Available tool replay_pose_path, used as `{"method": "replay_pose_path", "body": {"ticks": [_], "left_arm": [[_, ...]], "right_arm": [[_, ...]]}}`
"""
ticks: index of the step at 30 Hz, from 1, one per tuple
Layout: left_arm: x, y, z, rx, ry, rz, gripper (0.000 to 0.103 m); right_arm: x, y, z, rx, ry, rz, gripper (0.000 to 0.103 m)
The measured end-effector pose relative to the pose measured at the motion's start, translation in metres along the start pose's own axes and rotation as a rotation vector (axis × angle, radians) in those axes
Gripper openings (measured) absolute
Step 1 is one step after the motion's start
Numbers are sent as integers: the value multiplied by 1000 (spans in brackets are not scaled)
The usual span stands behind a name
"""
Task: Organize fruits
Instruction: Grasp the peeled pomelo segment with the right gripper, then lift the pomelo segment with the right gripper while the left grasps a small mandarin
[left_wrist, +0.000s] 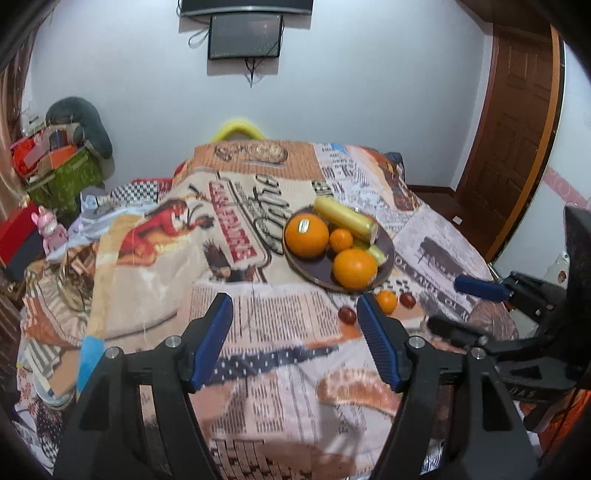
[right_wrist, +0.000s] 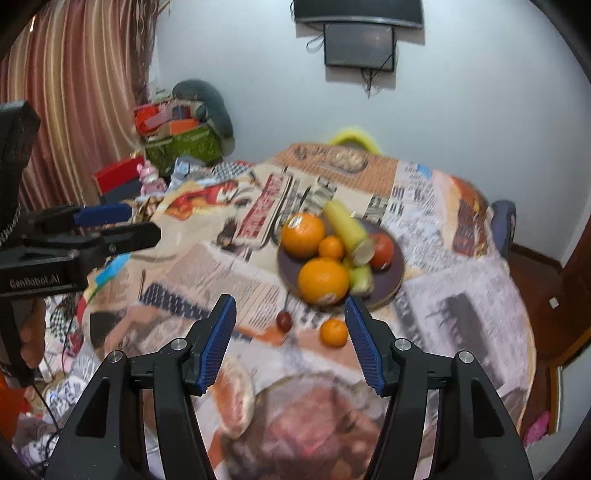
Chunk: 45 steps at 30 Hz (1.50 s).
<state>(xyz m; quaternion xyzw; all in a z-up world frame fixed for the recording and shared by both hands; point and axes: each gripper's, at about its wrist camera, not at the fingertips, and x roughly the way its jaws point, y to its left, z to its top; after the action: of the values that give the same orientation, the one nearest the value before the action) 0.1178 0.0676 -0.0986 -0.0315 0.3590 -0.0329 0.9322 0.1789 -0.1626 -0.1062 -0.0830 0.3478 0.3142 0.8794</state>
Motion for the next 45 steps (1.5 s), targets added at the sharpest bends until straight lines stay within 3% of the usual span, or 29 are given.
{"method": "replay_pose_path", "body": {"ticks": [18,20,21,33,40,45], "left_arm": [[34,18,-38,-53,118,2,69],[39,19,-40,-61,131,-2,69],[40,19,-40,-62,136,-2,69],[52,2,-28,-42,146,-11,69],[64,-23,-15,-7,141,-31,69],[87,-47,-8,32,170,-40,69]], "right_arm": [[86,41,-59,-57,286,119,58],[85,38,-59,-42,283,149,55],[84,37,-59,-36,285,166,49],[64,10,-51,39,221,174,43],[37,-41,-43,129,140,90,43],[16,-75,-36,167,76,-25,43]]}}
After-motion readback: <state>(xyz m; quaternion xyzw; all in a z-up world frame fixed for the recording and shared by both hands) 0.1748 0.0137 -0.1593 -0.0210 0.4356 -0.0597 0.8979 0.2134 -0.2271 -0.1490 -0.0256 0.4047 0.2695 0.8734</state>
